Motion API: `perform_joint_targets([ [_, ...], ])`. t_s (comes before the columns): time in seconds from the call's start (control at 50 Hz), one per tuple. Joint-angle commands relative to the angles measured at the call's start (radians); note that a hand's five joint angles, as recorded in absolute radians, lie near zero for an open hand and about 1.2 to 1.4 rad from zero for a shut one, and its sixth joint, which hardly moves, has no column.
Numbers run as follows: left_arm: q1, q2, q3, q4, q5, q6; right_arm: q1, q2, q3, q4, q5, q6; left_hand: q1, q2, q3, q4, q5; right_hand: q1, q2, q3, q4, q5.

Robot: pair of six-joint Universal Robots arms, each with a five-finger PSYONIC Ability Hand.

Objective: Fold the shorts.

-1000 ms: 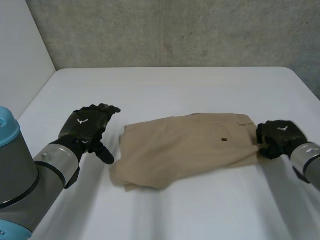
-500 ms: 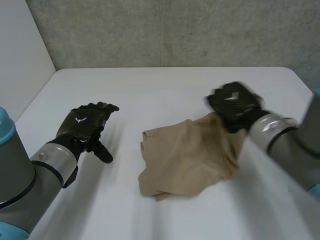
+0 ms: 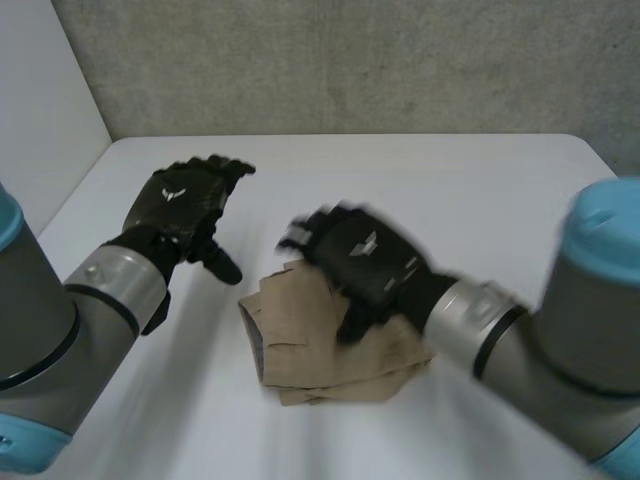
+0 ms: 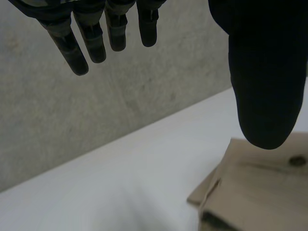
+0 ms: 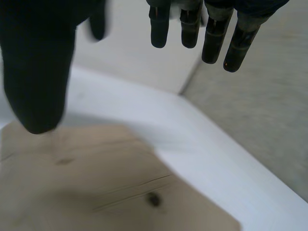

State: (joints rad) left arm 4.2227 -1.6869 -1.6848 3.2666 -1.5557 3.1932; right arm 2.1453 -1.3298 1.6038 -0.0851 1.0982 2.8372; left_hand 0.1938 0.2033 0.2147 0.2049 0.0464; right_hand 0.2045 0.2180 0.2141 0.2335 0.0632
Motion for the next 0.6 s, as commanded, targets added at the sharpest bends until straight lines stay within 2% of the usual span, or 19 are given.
perform_joint_targets([
  [0.02,-0.145,-0.128,0.123,-0.005,-0.030,-0.012,-0.140,-0.045,-0.036,-0.001,0.008,0.321,0.008,-0.001,-0.013,-0.003,-0.019,-0.030,-0.044,-0.040,-0.059,-0.063],
  [0.04,-0.159,-0.148,0.132,-0.007,-0.041,-0.016,-0.140,-0.045,-0.036,-0.001,0.008,0.321,0.008,-0.001,-0.013,-0.003,-0.019,-0.030,-0.044,-0.040,-0.059,-0.063],
  [0.08,-0.191,-0.213,0.154,-0.016,-0.090,-0.025,-0.147,0.049,-0.068,0.041,0.020,0.292,0.008,-0.001,-0.013,-0.003,-0.019,-0.030,-0.044,-0.040,-0.059,-0.063],
  [0.18,-0.219,-0.332,0.189,-0.042,-0.174,-0.029,-0.147,0.141,-0.117,0.104,0.051,0.223,0.002,-0.007,-0.019,-0.009,-0.025,-0.030,-0.044,-0.040,-0.059,-0.063],
  [0.22,-0.233,-0.420,0.207,-0.068,-0.207,-0.030,-0.145,0.229,-0.163,0.160,0.113,0.144,-0.001,-0.010,-0.022,-0.012,-0.028,-0.030,-0.044,-0.040,-0.059,-0.063],
  [0.28,-0.236,-0.457,0.212,-0.085,-0.216,-0.030,-0.145,0.325,-0.205,0.186,0.195,0.076,-0.004,-0.013,-0.025,-0.015,-0.031,-0.030,-0.044,-0.040,-0.059,-0.063],
  [0.34,-0.234,-0.505,0.214,-0.116,-0.221,-0.032,-0.147,0.362,-0.216,0.188,0.225,0.051,-0.001,-0.010,-0.022,-0.012,-0.028,-0.030,-0.044,-0.040,-0.059,-0.063],
  [0.48,-0.237,-0.510,0.197,-0.136,-0.219,-0.018,-0.147,0.377,-0.219,0.193,0.238,0.048,0.002,-0.007,-0.019,-0.009,-0.025,-0.030,-0.044,-0.040,-0.059,-0.063],
  [0.6,-0.242,-0.459,0.203,-0.153,-0.219,-0.018,-0.137,0.301,-0.223,0.214,0.235,0.048,0.002,-0.007,-0.019,-0.009,-0.025,-0.030,-0.044,-0.040,-0.059,-0.063],
])
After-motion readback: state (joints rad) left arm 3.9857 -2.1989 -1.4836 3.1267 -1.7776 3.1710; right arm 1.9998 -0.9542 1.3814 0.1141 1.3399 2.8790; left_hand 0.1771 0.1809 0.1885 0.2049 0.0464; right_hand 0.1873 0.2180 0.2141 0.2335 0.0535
